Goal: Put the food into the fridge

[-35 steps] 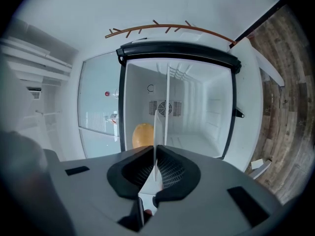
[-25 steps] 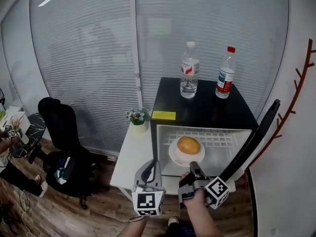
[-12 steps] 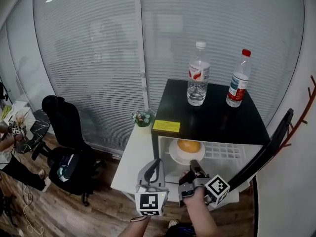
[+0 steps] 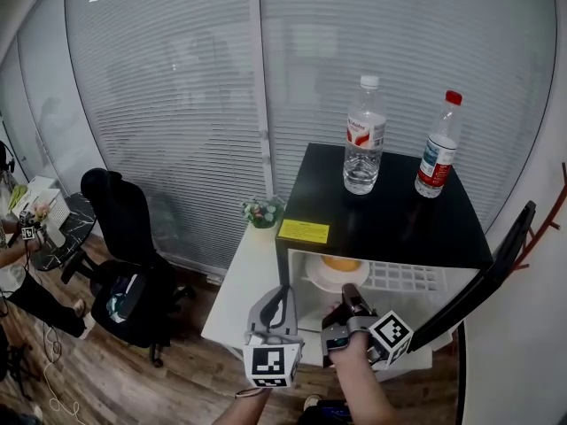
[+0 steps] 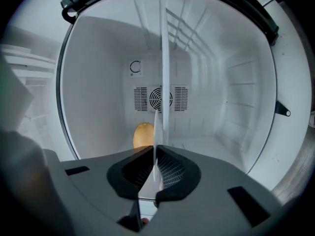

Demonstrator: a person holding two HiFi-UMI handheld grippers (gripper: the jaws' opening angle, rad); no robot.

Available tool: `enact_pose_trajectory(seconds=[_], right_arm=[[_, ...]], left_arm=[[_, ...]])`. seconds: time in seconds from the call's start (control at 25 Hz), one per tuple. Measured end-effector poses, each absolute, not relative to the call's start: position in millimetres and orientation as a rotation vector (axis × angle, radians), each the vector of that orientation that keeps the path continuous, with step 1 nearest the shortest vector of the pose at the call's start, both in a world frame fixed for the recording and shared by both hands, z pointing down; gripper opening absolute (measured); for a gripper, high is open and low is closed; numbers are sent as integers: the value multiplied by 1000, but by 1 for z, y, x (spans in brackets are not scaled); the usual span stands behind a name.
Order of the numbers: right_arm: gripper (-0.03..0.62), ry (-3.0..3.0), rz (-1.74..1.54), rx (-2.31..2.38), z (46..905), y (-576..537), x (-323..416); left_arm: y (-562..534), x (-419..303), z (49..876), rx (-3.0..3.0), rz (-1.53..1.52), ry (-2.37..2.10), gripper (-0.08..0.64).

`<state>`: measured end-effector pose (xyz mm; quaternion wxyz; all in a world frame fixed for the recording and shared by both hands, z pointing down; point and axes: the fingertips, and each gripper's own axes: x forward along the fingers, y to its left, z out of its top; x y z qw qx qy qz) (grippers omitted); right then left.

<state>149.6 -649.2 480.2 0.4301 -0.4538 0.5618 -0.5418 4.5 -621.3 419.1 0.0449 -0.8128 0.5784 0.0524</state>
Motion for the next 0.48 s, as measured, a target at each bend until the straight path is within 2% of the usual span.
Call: enact_pose_trajectory(seconds=[0.48], right_arm=[[41, 1414, -1339, -1121, 479, -658, 148]], left_arm=[[-625, 7, 417, -2487, 162, 1753, 28]])
